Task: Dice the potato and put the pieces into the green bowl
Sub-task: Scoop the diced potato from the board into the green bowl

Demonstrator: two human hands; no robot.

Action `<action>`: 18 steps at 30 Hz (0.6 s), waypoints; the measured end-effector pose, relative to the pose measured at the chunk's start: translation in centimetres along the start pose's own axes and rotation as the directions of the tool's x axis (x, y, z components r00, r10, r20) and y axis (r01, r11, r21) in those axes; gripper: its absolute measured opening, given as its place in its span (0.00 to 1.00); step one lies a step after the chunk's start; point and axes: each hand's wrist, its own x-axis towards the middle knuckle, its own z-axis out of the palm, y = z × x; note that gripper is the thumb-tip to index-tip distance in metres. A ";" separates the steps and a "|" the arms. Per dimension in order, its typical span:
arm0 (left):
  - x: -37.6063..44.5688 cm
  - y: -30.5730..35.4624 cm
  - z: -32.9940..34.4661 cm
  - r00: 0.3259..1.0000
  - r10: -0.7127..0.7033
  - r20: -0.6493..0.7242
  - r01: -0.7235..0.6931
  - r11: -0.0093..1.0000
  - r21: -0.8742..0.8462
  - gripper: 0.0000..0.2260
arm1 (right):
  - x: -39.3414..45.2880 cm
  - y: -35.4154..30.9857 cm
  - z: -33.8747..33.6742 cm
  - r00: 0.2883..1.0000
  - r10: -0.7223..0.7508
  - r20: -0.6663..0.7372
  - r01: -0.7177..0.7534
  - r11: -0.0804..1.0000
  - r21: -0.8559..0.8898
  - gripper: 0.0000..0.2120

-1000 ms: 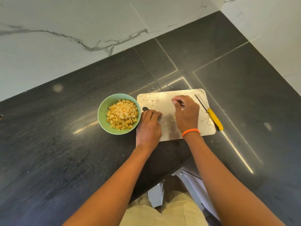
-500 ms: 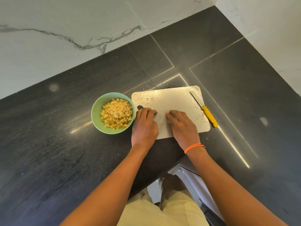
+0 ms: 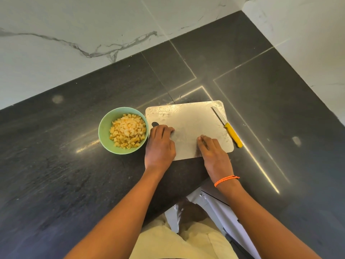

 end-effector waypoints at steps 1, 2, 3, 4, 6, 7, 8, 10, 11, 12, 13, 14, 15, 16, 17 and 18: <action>0.0 0.0 0.0 1.000 -0.001 -0.001 0.001 1.000 -0.001 0.15 | 0.0 0.0 0.0 1.000 0.001 0.005 -0.001 1.000 -0.006 0.32; 0.0 0.0 0.1 1.000 -0.003 0.000 0.003 1.000 -0.001 0.15 | 0.2 0.1 -0.1 1.000 0.005 0.009 -0.005 1.000 -0.003 0.29; 0.0 0.0 0.0 1.000 -0.003 0.002 0.003 1.000 -0.001 0.15 | 0.4 0.2 -0.1 1.000 0.006 0.010 -0.006 1.000 0.007 0.27; 0.0 0.1 0.0 1.000 -0.002 0.003 0.002 1.000 0.001 0.15 | 0.7 0.3 -0.1 1.000 0.006 0.011 -0.006 1.000 0.016 0.24; 0.0 0.0 0.0 1.000 -0.003 0.003 0.003 1.000 0.003 0.15 | 1.2 0.3 -0.3 1.000 0.014 0.025 -0.015 0.999 0.041 0.19; 0.0 0.0 0.0 1.000 -0.004 0.005 0.004 1.000 0.002 0.15 | 1.4 0.3 -0.4 0.999 0.026 0.030 -0.027 0.998 0.050 0.17; 0.0 0.0 0.0 1.000 -0.005 0.004 0.005 1.000 0.000 0.15 | 1.7 0.4 -0.5 0.999 0.039 0.032 -0.040 0.998 0.053 0.15; 0.0 0.1 0.0 1.000 -0.005 0.003 0.005 1.000 0.001 0.15 | 2.3 0.1 -0.5 0.996 0.075 0.050 -0.077 0.996 0.053 0.13; 0.0 0.1 0.0 1.000 -0.003 0.002 0.003 1.000 0.002 0.15 | 2.7 -0.1 -0.6 0.993 0.101 0.063 -0.104 0.993 0.052 0.12; 0.0 0.1 0.0 1.000 -0.001 0.001 0.001 1.000 0.002 0.15 | 3.1 -0.3 -0.6 0.988 0.133 0.078 -0.137 0.989 0.051 0.12; 0.0 0.1 0.0 1.000 -0.002 0.002 0.002 1.000 0.001 0.15 | 3.6 -0.6 -0.8 0.981 0.170 0.088 -0.175 0.983 0.056 0.12; 0.0 0.1 0.0 1.000 -0.005 0.005 0.005 1.000 0.001 0.15 | 4.0 -0.9 -0.9 0.974 0.208 0.092 -0.214 0.975 0.062 0.11; 0.0 0.1 0.0 1.000 -0.007 0.009 0.007 1.000 0.001 0.15 | 4.5 -1.2 -1.1 0.964 0.244 0.104 -0.251 0.966 0.066 0.11; 0.0 0.1 0.0 1.000 -0.005 0.010 0.005 1.000 0.001 0.15 | 4.9 -1.5 -1.4 0.952 0.280 0.125 -0.289 0.955 0.063 0.11; 0.0 0.1 0.0 1.000 -0.002 0.010 0.002 1.000 0.002 0.15 | 5.3 -1.8 -1.6 0.938 0.315 0.144 -0.325 0.944 0.055 0.11; 0.0 0.1 0.0 1.000 -0.002 0.010 0.002 1.000 0.002 0.15 | 5.5 -2.0 -1.7 0.926 0.345 0.153 -0.357 0.932 0.056 0.12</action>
